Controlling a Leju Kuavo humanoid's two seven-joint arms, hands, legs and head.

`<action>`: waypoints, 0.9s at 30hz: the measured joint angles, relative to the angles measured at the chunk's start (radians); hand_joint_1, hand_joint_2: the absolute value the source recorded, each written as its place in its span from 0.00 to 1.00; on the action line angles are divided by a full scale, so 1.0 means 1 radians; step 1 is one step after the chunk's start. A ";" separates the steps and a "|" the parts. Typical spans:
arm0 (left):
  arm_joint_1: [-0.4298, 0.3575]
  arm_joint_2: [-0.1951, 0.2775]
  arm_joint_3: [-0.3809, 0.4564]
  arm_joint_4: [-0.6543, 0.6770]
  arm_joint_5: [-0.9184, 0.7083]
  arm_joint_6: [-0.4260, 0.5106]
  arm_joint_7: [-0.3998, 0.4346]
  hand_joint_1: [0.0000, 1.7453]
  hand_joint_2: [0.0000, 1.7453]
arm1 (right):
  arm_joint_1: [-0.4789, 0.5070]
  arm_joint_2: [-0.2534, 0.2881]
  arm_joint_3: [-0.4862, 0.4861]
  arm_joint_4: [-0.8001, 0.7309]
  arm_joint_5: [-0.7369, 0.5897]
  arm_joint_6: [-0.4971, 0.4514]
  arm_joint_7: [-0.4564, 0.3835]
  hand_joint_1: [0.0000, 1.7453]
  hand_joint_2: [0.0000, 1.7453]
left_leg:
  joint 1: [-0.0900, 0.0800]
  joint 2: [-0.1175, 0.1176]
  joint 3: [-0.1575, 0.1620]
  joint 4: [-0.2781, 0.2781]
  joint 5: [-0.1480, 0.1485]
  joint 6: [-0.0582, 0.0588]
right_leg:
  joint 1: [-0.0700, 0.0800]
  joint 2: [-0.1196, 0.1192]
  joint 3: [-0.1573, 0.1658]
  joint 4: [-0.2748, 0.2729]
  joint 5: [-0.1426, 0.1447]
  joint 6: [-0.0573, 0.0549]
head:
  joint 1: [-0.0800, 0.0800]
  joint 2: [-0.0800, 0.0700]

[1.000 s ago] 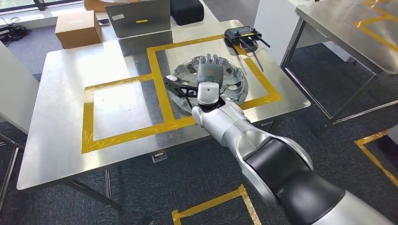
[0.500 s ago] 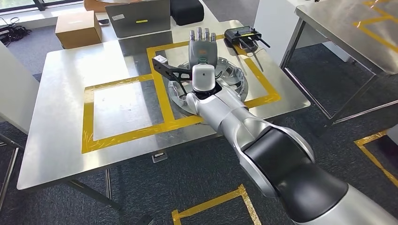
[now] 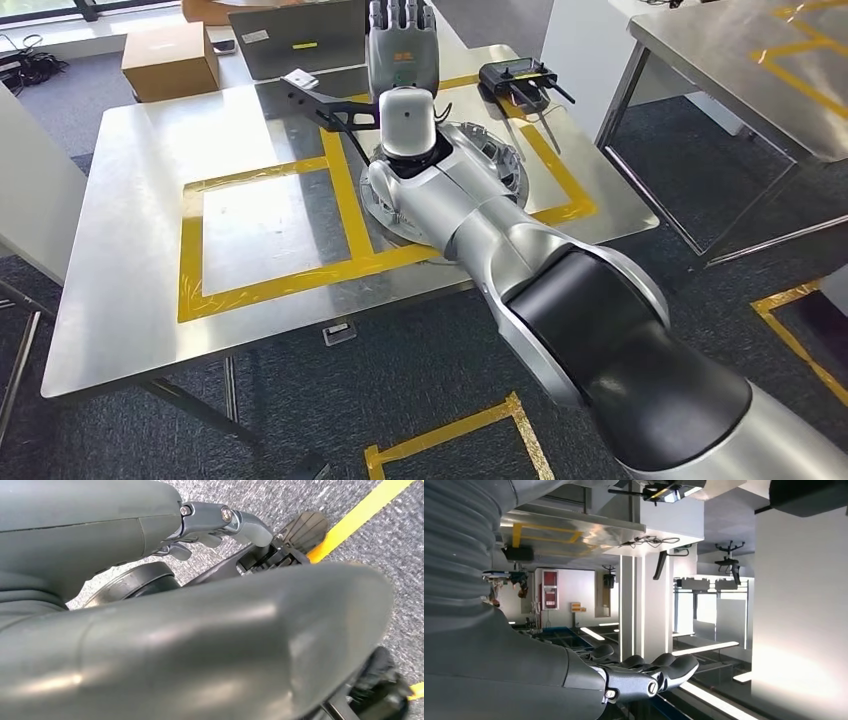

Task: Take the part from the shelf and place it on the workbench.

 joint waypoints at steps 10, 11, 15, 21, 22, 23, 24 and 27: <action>0.003 0.000 0.000 -0.001 0.000 0.000 0.001 0.00 0.00 | -0.001 0.005 0.000 0.000 0.007 0.003 0.000 0.00 1.00 | 0.025 -0.003 -0.065 0.052 0.005 -0.076 | -0.013 0.004 0.102 -0.215 0.114 -0.043 | 0.006 0.000; 0.003 0.000 0.000 0.000 0.000 0.000 0.000 0.00 0.00 | -0.001 0.006 0.000 0.000 0.008 0.003 0.000 0.00 1.00 | 0.024 -0.003 -0.079 0.093 -0.040 -0.077 | -0.013 0.003 0.092 -0.218 0.125 -0.051 | 0.005 0.000; 0.003 0.000 0.000 0.000 -0.001 0.000 -0.002 0.00 0.00 | 0.003 0.005 0.000 0.001 0.010 0.006 -0.001 0.00 1.00 | 0.015 -0.003 -0.111 0.316 -0.183 -0.068 | 0.000 0.003 0.045 -0.219 0.166 -0.062 | 0.004 0.000; 0.000 0.002 -0.001 -0.003 -0.002 0.000 -0.007 0.00 0.00 | 0.004 0.000 0.000 0.001 0.010 0.006 -0.003 0.00 1.00 | -0.015 -0.005 0.107 0.076 -0.166 -0.026 | 0.009 0.001 0.000 -0.223 0.218 -0.048 | 0.005 0.000; 0.000 0.002 -0.001 -0.003 -0.002 0.000 -0.008 0.00 0.00 | 0.004 -0.001 0.000 0.001 0.010 0.006 -0.003 0.00 1.00 | -0.019 -0.005 0.112 0.067 -0.162 -0.025 | 0.008 0.000 0.001 -0.227 0.226 -0.040 | 0.004 0.000; 0.000 0.002 -0.001 -0.003 -0.002 0.000 -0.008 0.00 0.00 | 0.004 -0.003 0.000 0.002 0.010 0.006 -0.003 0.00 1.00 | -0.019 -0.005 0.107 0.062 -0.152 -0.021 | 0.007 0.000 0.001 -0.232 0.234 -0.033 | 0.003 0.000; 0.000 0.002 -0.001 -0.003 -0.002 0.000 -0.008 0.00 0.00 | 0.004 -0.006 0.000 0.002 0.009 0.006 -0.003 0.00 1.00 | -0.017 -0.004 0.103 0.054 -0.141 -0.015 | 0.007 0.001 -0.003 -0.232 0.233 -0.027 | 0.002 0.000; -0.001 -0.002 -0.002 -0.003 -0.002 0.000 -0.006 0.00 0.00 | 0.005 -0.015 0.000 0.003 0.006 0.006 -0.004 0.00 1.00 | -0.011 0.003 0.076 0.040 -0.101 0.005 | 0.006 0.000 -0.038 -0.142 0.131 -0.013 | 0.008 0.000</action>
